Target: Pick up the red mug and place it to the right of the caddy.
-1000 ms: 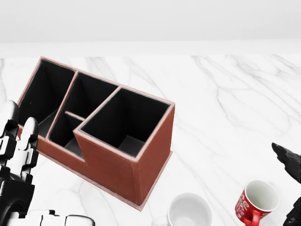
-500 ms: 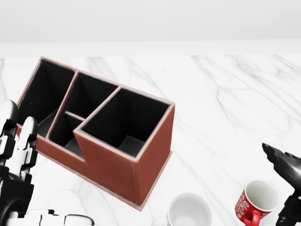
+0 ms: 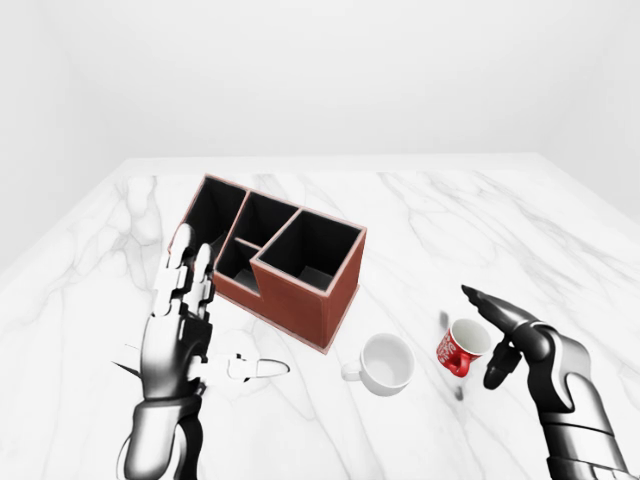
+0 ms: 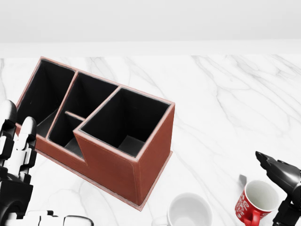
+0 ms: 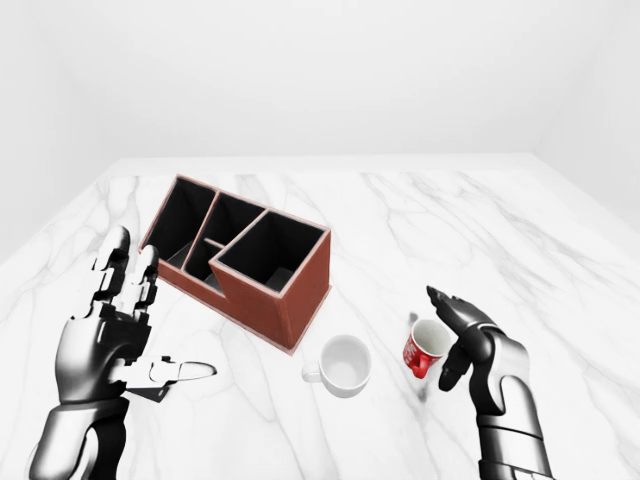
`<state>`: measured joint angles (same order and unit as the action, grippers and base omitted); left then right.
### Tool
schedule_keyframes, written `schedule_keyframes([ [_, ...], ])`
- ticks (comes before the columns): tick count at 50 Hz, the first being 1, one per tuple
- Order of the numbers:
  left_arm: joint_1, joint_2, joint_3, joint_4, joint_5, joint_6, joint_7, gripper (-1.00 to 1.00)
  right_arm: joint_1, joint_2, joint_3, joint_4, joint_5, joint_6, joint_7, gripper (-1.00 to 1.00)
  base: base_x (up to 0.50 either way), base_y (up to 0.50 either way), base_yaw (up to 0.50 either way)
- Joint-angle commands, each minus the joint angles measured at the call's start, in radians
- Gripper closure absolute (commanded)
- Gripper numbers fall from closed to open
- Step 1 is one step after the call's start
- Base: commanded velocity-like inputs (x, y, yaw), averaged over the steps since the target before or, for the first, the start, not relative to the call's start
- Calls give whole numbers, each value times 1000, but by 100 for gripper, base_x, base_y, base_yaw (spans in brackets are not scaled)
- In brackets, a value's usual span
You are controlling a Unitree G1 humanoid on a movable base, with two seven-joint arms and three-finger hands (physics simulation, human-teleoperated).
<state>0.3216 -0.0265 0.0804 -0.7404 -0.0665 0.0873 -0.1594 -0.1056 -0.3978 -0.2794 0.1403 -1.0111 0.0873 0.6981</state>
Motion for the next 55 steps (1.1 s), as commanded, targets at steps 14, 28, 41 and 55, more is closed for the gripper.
schedule_keyframes([
  [14, 0, 0, -5, -1, 3, 0, 2, -100, -18, -1, 22, 57, -9, 0, 0, -100, 0, 0, 0],
  [28, -1, 2, 0, 2, -1, 0, 1, -100, -47, -6, 31, 63, -8, 0, 0, -100, 0, 0, 0],
  [41, -8, 1, 2, 13, 0, 0, 0, -100, -79, -7, 52, 99, -1, 0, 0, -100, 0, 0, 0],
  [55, -3, 0, 2, 1, -1, 0, 1, -100, -76, 2, 69, 116, -2, 0, 0, -100, 0, 0, 0],
])
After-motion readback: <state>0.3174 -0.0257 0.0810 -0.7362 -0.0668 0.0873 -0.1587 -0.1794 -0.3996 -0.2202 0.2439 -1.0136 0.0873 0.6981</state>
